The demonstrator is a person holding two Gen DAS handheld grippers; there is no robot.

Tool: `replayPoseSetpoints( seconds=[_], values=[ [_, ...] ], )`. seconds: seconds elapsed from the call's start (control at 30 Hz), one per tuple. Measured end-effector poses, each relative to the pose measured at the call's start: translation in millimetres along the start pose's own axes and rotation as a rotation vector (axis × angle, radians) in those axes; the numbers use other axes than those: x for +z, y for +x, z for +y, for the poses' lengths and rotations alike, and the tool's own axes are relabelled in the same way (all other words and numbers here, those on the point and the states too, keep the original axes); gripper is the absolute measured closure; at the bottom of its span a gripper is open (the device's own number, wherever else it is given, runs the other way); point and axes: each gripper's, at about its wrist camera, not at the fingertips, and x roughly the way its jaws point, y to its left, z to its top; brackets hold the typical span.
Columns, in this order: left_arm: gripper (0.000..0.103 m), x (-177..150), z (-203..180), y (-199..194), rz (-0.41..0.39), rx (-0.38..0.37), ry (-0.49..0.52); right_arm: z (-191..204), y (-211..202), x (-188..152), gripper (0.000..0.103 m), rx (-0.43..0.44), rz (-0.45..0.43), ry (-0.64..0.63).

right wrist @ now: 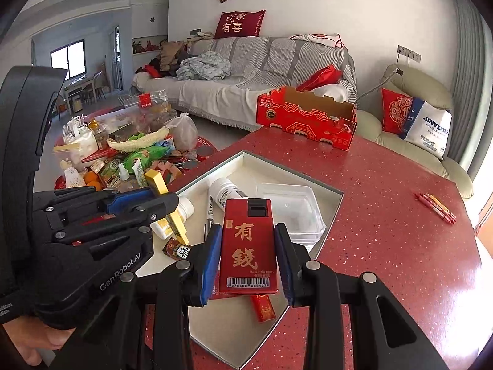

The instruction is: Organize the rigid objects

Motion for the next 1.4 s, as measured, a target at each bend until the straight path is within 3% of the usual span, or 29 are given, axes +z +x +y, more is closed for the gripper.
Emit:
replayPoseSetpoints(
  seconds=[0.43,0.47,0.6,0.77,0.9,1.2,1.4],
  values=[
    [0.086,6,0,14,0.035,0.001,-0.006,-7,-8,15,0.067,-0.013,-0.042,0.001],
    [0.079,7,-1,15,0.037,-0.005,-0.003,-8,-8,15,0.067,-0.012,-0.043,0.005],
    [0.029,9,-5,11,0.021,0.01,0.012,-17,-10,12,0.067,-0.021,-0.04,0.029],
    [0.015,13,-8,9,0.032,-0.007,0.015,-30,-12,9,0.067,-0.021,-0.028,0.071],
    [0.0,14,-15,9,0.03,0.062,0.048,-38,-15,9,0.067,-0.026,-0.031,0.086],
    [0.0,13,-21,4,0.047,-0.027,0.079,-51,-24,8,0.067,-0.031,-0.042,0.114],
    [0.0,10,-32,-4,0.034,0.011,0.137,-53,-26,11,0.067,0.004,-0.019,0.102]
  ],
)
